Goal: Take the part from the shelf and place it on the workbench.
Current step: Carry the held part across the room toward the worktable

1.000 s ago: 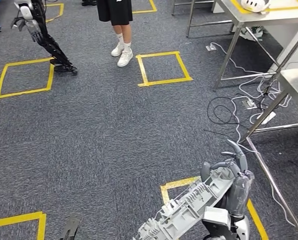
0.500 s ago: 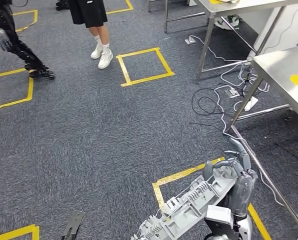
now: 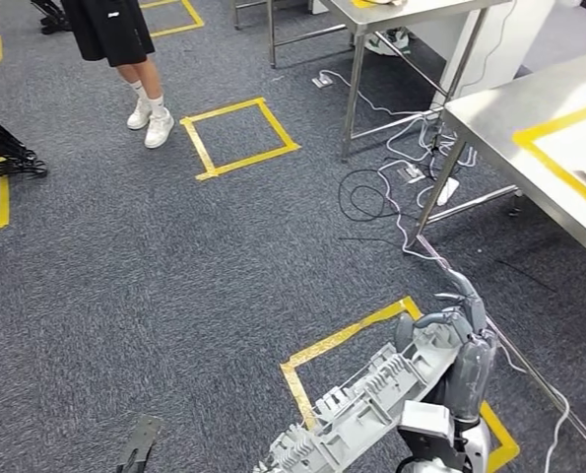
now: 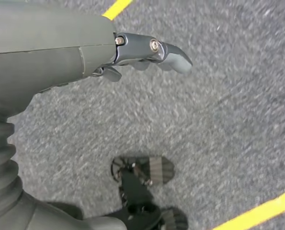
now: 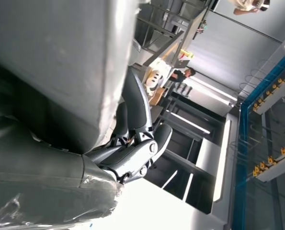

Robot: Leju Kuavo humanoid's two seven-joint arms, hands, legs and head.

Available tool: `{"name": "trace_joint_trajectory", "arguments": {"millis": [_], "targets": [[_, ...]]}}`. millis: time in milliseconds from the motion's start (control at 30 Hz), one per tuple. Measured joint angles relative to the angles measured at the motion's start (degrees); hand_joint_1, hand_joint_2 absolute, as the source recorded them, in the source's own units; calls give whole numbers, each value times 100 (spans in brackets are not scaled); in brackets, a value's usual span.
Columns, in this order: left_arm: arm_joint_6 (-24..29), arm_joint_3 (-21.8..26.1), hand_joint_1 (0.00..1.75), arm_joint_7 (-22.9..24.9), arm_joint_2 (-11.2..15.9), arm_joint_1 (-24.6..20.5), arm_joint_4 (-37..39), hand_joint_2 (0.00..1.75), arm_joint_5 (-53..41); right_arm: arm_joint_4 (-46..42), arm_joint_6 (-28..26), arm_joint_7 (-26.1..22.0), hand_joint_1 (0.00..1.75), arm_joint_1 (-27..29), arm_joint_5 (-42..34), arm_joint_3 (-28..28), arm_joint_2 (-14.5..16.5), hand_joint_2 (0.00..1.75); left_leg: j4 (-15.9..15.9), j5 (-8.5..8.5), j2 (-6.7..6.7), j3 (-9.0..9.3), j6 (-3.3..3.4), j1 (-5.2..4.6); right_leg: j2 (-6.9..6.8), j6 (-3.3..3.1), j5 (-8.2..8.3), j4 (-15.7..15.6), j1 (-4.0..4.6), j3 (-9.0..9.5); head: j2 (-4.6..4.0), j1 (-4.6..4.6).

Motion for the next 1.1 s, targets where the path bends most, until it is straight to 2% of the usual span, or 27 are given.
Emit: {"name": "trace_joint_trajectory", "arguments": {"millis": [33, 100, 133, 167, 200, 233, 300, 333, 367, 400, 467, 533, 600, 633, 667, 700, 733, 767, 800, 833, 900, 967, 1033, 1100], "targets": [[1, 0, 0, 0, 4, -2, 0, 175, 1, -1, -1, -2, 175, -5, -1, 1, 0, 175, -8, 4, 48, 5, 35, 1, -123, 19, -131, 220, 6, -102, 0, 16], [2, 0, 0, 0, 11, 8, 0, 175, 3, -1, -1, -8, 175, -11, -1, 3, 0, 175, -7, -7, 148, 11, 75, -18, -358, 46, -503, 978, 13, -449, 0, 45], [2, 0, 0, 0, 12, 17, 0, 175, 4, -1, 0, -10, 175, -6, -1, 3, 0, 175, -7, -13, 207, 13, 83, -26, -402, 55, -636, 1334, 12, -622, 0, 45], [2, 0, 0, -1, 13, 22, 0, 175, 6, -1, 1, -11, 175, -1, 0, 3, 0, 175, -6, -19, 266, 18, 87, -31, -422, 58, -674, 1531, 11, -720, 0, 45], [2, 0, 0, -1, 13, 22, 0, 175, 7, -1, 1, -13, 175, 3, 2, 2, 0, 175, -5, -28, 321, 28, 86, -33, -435, 56, -597, 1493, 11, -701, 0, 45], [2, 0, 0, -2, 11, 20, 0, 175, 8, -1, 1, -14, 175, 4, 6, 2, 0, 175, -5, -42, 371, 46, 79, -33, -463, 49, -426, 1220, 11, -559, 0, 45], [2, 0, 0, -2, 10, 16, 0, 175, 8, -1, 1, -16, 175, -2, 16, 2, 1, 175, 0, -81, 454, 93, 39, -51, -663, 22, -81, 421, 38, -127, 0, 48], [3, 0, 0, -2, 11, 15, 0, 175, 8, -1, 1, -17, 175, -7, 22, 2, 3, 175, 5, -97, 489, 109, 13, -67, -755, -7, 5, 136, 56, 24, 0, 47], [4, 0, 0, -2, 12, 16, 0, 175, 8, -1, 1, -18, 175, -9, 26, -1, 7, 175, 9, -109, 526, 118, -11, -83, -817, -35, 27, -7, 75, 95, 0, 45], [5, 0, 0, -2, 13, 15, 0, 175, 8, -1, 1, -19, 175, -9, 29, -5, 10, 175, 8, -113, 566, 121, -34, -94, -811, -67, 9, -37, 96, 97, 0, 44], [10, -1, 0, -2, 13, 4, 0, 175, 8, -2, 0, -19, 175, 0, 33, -15, 15, 175, 6, -140, 624, 141, -90, -83, -690, -139, 26, -57, 88, 79, 0, 39], [16, -2, 0, -2, 13, -12, 0, 175, 8, -4, -1, -20, 175, -4, 36, -22, 20, 175, 230, -315, 489, 58, -143, -66, -584, -205, 42, -89, 61, 97, 0, 14], [19, -2, 0, -1, 11, -7, 0, 175, 8, -3, -1, -21, 175, -9, 38, -27, 29, 175, 887, -654, 299, -264, -165, -60, -486, -245, 47, -99, 42, 107, 0, -20], [20, -2, 0, 0, 9, 5, 0, 175, 8, -2, 0, -21, 175, -6, 39, -29, 33, 175, 1255, -791, 261, -462, -170, -60, -426, -255, 48, -99, 40, 105, 0, -30], [20, -1, 0, 0, 8, 16, 0, 175, 8, -1, 1, -21, 175, -1, 39, -32, 35, 175, 1495, -834, 248, -604, -171, -60, -362, -259, 49, -98, 40, 105, 0, -32], [20, -1, 0, 0, 9, 23, 0, 175, 8, -1, 1, -21, 175, 3, 39, -36, 35, 175, 1539, -761, 242, -653, -170, -58, -294, -257, 52, -98, 36, 107, 0, -32], [21, -1, 0, 0, 12, 24, 0, 175, 8, -1, 1, -21, 175, 6, 39, -39, 35, 175, 1369, -588, 230, -594, -167, -55, -227, -248, 55, -96, 29, 112, 0, -32], [21, -1, 0, 0, 16, 22, 0, 175, 8, -1, 1, -21, 175, 6, 39, -41, 36, 175, 1035, -364, 189, -444, -169, -46, -166, -232, 58, -93, 17, 117, 0, -33], [22, -1, 0, 0, 17, 18, 0, 175, 8, -1, 1, -21, 175, 3, 40, -42, 36, 175, 656, -185, 98, -265, -177, -33, -106, -203, 59, -83, 15, 115, 0, -34], [22, -1, 0, 0, 14, 15, 0, 175, 8, -1, 1, -21, 175, -1, 40, -42, 37, 175, 339, -79, 10, -115, -175, -20, -52, -172, 61, -68, 14, 99, 0, -34], [23, -1, 0, 0, 3, 11, 0, 175, 9, -2, 1, -20, 175, 1, 40, -42, 38, 175, 49, -51, -99, 14, -140, -14, 35, -102, 82, -67, 16, 60, 0, -37], [24, 0, 0, 0, -8, 5, 0, 175, 10, -2, 1, -19, 175, 19, 39, -43, 39, 175, 23, -40, -36, 13, -62, -17, 70, -50, 105, -93, 2, 32, 0, -33], [29, 0, 0, 0, -8, -2, 0, 175, 10, -2, -1, -19, 175, 18, 38, -44, 39, 175, 10, -22, 40, 15, 14, -11, -104, -7, -35, 102, 11, -65, 0, -3], [34, 0, 0, 0, -4, 4, 0, 175, 11, -2, -2, -19, 175, 4, 35, -43, 39, 175, 7, -26, 129, 17, 61, -24, -346, 22, -410, 774, 22, -360, 0, 26]]}}
